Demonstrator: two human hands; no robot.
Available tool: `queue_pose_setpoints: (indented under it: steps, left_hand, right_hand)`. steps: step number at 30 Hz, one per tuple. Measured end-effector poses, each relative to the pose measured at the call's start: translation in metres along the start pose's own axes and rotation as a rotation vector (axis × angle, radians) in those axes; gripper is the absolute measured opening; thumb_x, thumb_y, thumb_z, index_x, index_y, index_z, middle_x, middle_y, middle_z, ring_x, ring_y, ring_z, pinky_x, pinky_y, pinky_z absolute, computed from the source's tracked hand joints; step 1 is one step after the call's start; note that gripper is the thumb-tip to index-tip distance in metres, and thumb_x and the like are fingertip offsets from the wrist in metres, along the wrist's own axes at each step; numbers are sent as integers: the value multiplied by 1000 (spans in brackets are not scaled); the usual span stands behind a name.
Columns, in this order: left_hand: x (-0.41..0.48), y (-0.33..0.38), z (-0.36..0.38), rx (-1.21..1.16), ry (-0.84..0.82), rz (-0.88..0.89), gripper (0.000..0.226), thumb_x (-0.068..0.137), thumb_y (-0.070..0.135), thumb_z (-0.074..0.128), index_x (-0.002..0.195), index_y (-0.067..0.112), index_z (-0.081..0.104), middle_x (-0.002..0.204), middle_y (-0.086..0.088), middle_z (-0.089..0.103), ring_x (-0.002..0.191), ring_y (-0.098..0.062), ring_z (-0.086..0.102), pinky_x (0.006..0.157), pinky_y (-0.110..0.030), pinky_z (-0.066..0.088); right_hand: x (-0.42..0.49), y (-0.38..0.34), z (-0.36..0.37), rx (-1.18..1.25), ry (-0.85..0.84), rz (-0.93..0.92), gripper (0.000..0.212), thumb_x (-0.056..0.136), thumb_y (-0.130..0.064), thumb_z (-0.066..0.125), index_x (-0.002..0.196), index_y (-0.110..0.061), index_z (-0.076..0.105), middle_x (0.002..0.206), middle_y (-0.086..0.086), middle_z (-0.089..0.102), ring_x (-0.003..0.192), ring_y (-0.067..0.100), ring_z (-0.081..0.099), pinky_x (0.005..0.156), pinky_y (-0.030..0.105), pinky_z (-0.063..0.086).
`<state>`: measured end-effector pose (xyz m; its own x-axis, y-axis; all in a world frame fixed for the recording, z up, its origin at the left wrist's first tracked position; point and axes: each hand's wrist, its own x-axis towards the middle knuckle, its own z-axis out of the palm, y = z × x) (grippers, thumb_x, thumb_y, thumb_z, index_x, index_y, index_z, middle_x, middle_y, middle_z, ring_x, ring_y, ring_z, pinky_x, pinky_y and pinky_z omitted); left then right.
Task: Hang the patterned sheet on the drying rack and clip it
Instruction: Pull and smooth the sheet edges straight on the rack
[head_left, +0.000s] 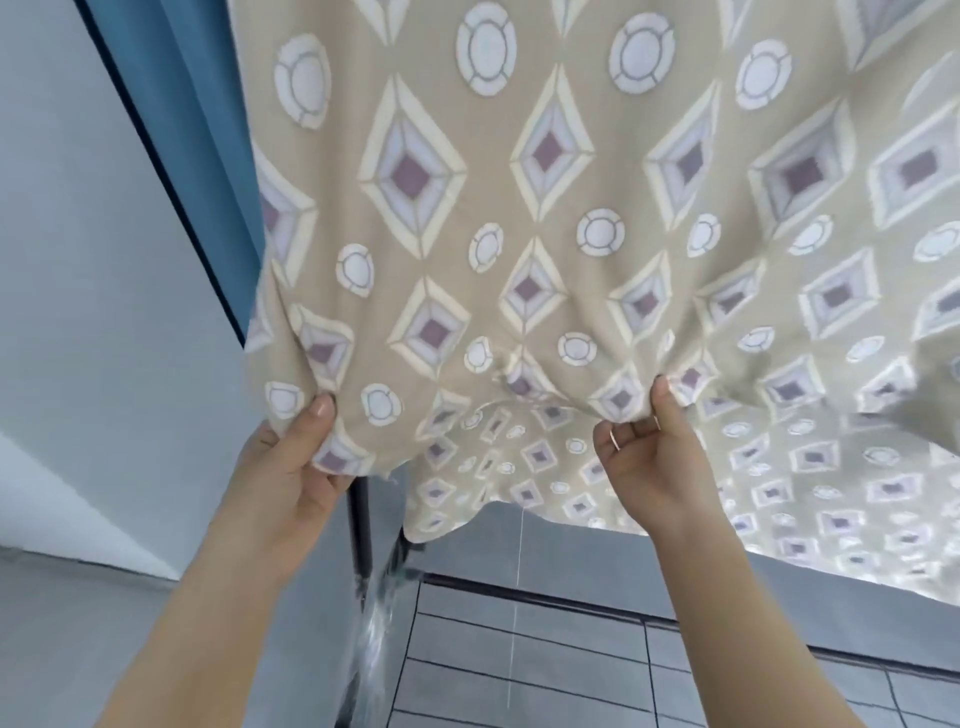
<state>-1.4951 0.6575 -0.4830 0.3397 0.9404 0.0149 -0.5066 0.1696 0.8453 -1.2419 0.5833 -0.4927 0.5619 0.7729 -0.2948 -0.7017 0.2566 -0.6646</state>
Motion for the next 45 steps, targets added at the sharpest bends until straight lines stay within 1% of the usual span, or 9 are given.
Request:
queue_pose_setpoints:
  steps: [7,11,17,23,29,34,38,42,45]
  left_hand:
    - [-19,-33,9,340,304,245,9,74,17,72,79,21,65,75,11,73,72,3,67,69,-23,55]
    - [-31,-70,22,599,438,281,25,77,14,73,60,15,55,52,10,59,46,9,54,48,-5,41]
    - [-12,-102,24,389,321,2,6,82,20,70,80,21,64,93,2,70,95,-18,66,91,-37,52]
    - [-13,-131,1,385,307,-185,6,83,19,69,85,20,63,93,2,67,88,-17,62,95,-43,49]
    - [-20,-152,-11,360,305,-256,14,85,12,66,98,10,62,89,2,66,78,-8,61,56,-18,53]
    - [-39,-135,-17,55,48,-330,53,78,4,69,126,16,52,114,-3,66,104,-19,63,76,-28,57]
    - [-58,-103,-24,-277,-115,-264,97,46,46,90,132,21,52,130,-4,60,119,-22,57,97,-41,45]
    - [-59,-71,-29,-389,-241,-207,74,87,46,56,145,8,30,148,-13,37,137,-26,34,113,-45,26]
    - [-65,-57,-57,-405,-17,-55,52,103,30,6,145,5,25,153,-12,21,143,-23,16,119,-42,3]
  right_hand:
    - [13,-2,-18,-58,-46,-128,12,92,-27,55,82,-21,60,65,-8,67,58,7,60,53,17,49]
    - [10,2,-41,-53,7,-147,15,90,-26,59,77,-19,56,63,-5,59,56,9,54,52,18,49]
    - [2,4,-77,-124,50,-171,16,91,-26,58,79,-21,50,74,-1,53,63,10,50,53,17,50]
    - [-12,15,-108,-187,188,-148,22,94,-24,55,73,-21,48,54,-10,56,54,5,51,59,21,48]
    - [-27,25,-135,-210,276,-100,18,96,-21,53,77,-20,53,73,-5,56,66,9,51,67,26,45]
    - [-33,23,-145,-191,275,-96,13,97,-21,49,85,-21,54,81,-3,57,71,9,52,71,26,44]
    - [-46,26,-145,-193,279,-86,14,97,-22,50,83,-19,51,79,-2,56,71,10,51,75,26,44]
    - [-59,23,-145,-196,299,-72,17,96,-22,52,80,-16,50,76,-1,54,70,11,51,72,26,44]
    - [-70,24,-145,-195,299,-61,15,96,-23,52,82,-15,51,79,-1,57,73,12,53,72,27,45]
